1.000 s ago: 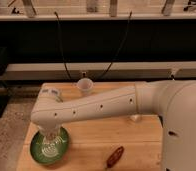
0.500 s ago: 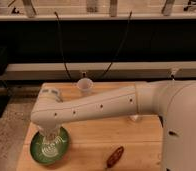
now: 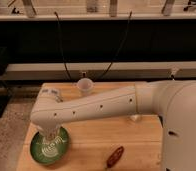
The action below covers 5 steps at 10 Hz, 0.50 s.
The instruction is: Place the white sponge in the ceramic bowl
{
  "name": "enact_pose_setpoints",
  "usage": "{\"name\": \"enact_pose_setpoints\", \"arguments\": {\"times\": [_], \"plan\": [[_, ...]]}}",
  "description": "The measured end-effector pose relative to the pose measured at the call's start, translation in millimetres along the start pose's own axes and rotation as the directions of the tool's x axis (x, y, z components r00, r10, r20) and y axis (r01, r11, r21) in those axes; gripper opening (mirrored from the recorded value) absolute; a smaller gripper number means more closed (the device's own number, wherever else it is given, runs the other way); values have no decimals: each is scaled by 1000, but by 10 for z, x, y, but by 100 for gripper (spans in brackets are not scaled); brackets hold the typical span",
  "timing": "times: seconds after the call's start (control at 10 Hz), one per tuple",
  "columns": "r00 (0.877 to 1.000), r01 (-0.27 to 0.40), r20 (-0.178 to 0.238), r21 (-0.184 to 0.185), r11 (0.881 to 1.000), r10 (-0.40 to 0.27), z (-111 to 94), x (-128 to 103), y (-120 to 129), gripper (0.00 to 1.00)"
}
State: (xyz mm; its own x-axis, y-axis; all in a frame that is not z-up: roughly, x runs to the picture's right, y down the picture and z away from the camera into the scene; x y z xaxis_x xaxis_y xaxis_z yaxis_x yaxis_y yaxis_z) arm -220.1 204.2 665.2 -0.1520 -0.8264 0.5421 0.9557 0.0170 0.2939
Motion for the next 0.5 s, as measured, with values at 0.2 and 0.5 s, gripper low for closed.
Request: {"name": "enact_pose_setpoints", "arguments": {"times": [0.2,0.5], "plan": [[1000,0,10,14,1000,0,135,-52,-23,0],[1000,-10,29,36,999,9,391,-149,-1,0]]}}
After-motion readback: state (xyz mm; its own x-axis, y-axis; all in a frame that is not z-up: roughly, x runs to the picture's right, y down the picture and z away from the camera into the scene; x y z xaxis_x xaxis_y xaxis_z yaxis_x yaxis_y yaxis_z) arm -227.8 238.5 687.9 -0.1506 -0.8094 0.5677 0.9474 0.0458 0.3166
